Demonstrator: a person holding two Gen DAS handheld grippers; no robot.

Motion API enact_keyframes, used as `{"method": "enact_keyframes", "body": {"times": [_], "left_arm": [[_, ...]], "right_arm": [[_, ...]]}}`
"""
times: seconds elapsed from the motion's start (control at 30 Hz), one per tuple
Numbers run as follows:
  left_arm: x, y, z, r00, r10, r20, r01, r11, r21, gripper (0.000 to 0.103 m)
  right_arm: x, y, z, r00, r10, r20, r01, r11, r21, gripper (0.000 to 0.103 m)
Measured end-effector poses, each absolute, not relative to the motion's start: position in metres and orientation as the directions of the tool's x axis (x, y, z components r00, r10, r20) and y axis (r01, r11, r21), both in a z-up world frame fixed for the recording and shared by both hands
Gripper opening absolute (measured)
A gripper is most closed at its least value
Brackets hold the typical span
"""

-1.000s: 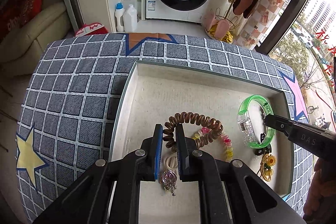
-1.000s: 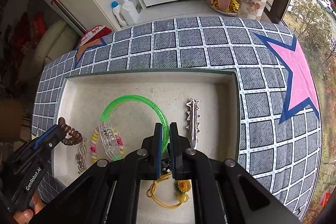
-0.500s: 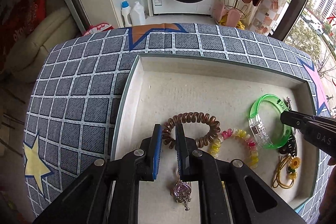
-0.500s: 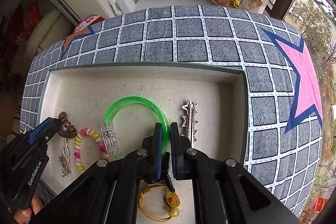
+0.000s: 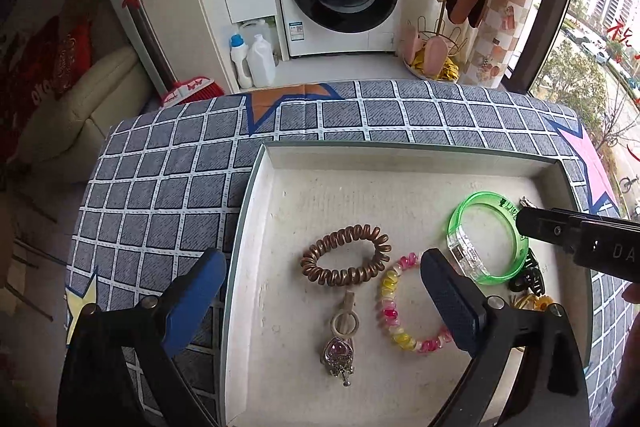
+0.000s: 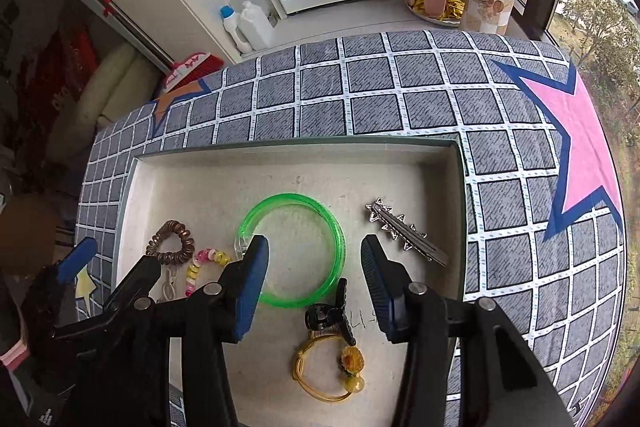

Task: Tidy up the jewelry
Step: 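Move both tools back toward the last earring and braided bracelet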

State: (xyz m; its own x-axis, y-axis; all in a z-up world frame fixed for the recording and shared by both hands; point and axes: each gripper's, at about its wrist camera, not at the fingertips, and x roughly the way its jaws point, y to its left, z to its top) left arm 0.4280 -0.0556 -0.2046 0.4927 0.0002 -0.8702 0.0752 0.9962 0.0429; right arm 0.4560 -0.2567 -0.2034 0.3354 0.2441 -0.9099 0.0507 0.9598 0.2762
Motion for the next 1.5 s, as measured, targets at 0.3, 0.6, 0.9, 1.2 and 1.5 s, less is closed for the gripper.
{"method": "enact_keyframes", "body": {"times": [0.3,0.6,0.9,1.2,1.5], "left_arm": [[0.406,-0.054,-0.191,0.497,0.013,-0.867,0.084,0.994,0.063,0.103],[0.371,-0.042,-0.176,0.491,-0.01,-0.871,0.095,0.995,0.042,0.103],[0.323,-0.025,-0.164,0.468,-0.047,-0.883,0.104,0.995,0.003,0.103],[0.268,-0.004,-0.172,0.425,-0.036,-0.905,0.118,0.993,0.016,0.103],[0.227,0.007,-0.19,0.352,-0.084,-0.932,0.122,0.992,-0.043,0.103]], "right_arm": [[0.432,-0.261,-0.189,0.359,0.272,-0.893,0.064,0.947,0.314,0.066],[0.398,-0.259,-0.166,0.394,0.302,-0.868,0.069,0.932,0.355,0.082],[0.353,-0.257,-0.15,0.432,0.33,-0.839,0.076,0.914,0.399,0.103],[0.301,-0.24,-0.136,0.431,0.347,-0.833,0.025,0.918,0.395,0.103],[0.249,-0.221,-0.142,0.358,0.344,-0.868,-0.012,0.931,0.364,0.103]]}}
